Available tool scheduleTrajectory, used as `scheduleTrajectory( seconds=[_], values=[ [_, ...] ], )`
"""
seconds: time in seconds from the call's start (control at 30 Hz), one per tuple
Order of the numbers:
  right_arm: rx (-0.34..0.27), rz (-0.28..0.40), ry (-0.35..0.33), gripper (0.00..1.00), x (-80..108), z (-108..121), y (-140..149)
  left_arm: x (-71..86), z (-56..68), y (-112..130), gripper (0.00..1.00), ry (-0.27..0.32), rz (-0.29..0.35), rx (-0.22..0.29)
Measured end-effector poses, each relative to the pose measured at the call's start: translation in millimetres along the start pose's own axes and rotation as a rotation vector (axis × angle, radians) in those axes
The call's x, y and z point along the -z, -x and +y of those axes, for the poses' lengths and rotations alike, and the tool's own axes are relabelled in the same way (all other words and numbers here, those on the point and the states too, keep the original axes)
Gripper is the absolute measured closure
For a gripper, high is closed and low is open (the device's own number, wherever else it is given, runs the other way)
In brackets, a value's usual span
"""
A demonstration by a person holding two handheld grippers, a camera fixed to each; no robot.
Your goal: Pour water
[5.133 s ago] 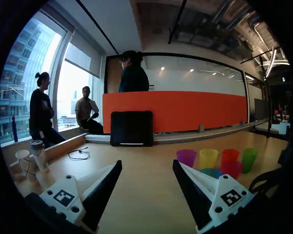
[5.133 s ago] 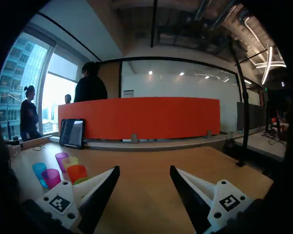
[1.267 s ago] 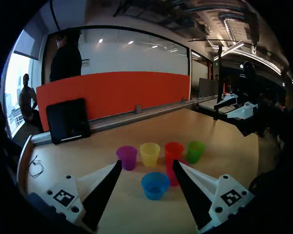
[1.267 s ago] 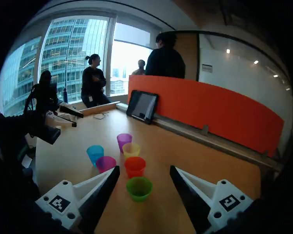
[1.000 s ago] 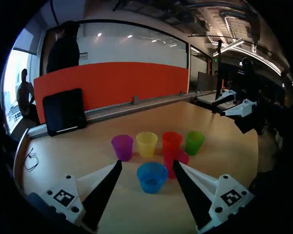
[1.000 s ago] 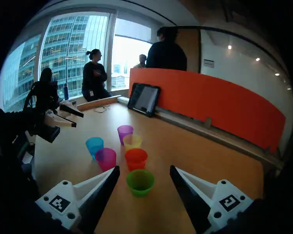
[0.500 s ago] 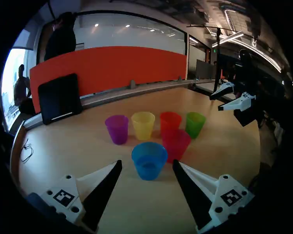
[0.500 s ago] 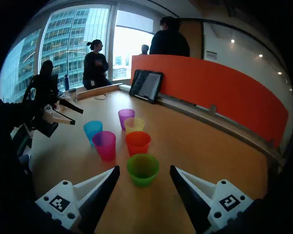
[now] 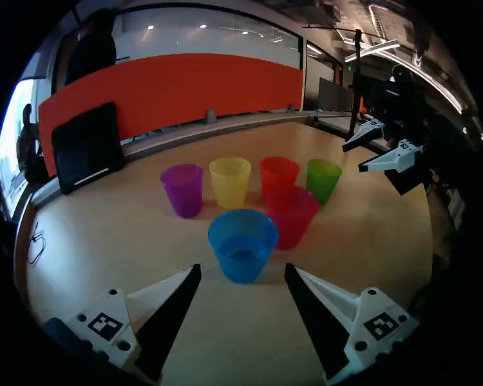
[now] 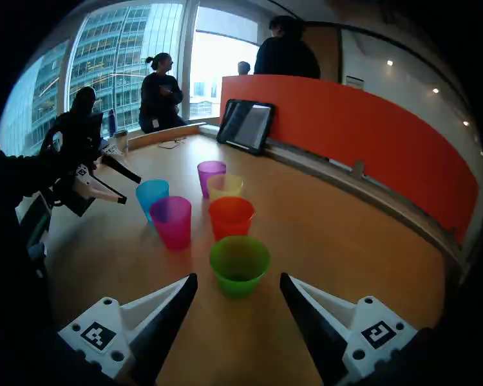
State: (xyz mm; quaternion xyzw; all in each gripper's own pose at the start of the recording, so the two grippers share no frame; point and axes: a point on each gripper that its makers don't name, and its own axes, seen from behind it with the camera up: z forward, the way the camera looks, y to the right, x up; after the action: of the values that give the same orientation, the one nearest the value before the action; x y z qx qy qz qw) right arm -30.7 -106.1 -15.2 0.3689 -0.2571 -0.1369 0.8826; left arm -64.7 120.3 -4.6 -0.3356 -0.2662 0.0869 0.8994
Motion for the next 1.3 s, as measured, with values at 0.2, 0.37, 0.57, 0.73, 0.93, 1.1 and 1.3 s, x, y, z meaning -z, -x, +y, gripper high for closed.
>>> scheduleTrajectory(
  seconds=[0.2, 0.37, 0.57, 0.73, 0.93, 1.1, 1.3],
  values=[
    [0.003, -0.021, -0.002, 0.0, -6.6, -0.2, 8.7, -6.9, -0.2, 2.7, 0.03, 0.011, -0.027, -0.01],
    [0.002, -0.033, -0.007, 0.01, -13.4, -0.6, 13.4, -13.7, -1.0, 2.3, 0.03, 0.019, -0.037, -0.009],
    [0.002, -0.051, -0.012, 0.01, -22.7, -0.3, 20.1, -22.0, 0.2, 2.6, 0.04, 0.025, -0.047, -0.018],
    [-0.003, -0.06, -0.016, 0.01, -30.3, -0.1, 24.0, -28.5, 2.0, -0.1, 0.03, 0.032, -0.049, -0.024],
    [-0.013, -0.063, -0.02, 0.0, -38.4, 0.8, 25.6, -37.0, 2.8, -4.8, 0.03, 0.036, -0.046, -0.026],
    [-0.013, -0.064, -0.023, 0.0, -43.5, 0.8, 25.2, -42.8, 3.9, -7.0, 0.03, 0.043, -0.045, -0.024],
    [-0.012, -0.063, -0.024, 0.01, -46.0, 1.1, 23.8, -46.5, 4.1, -8.6, 0.03, 0.047, -0.043, -0.021]
  ],
)
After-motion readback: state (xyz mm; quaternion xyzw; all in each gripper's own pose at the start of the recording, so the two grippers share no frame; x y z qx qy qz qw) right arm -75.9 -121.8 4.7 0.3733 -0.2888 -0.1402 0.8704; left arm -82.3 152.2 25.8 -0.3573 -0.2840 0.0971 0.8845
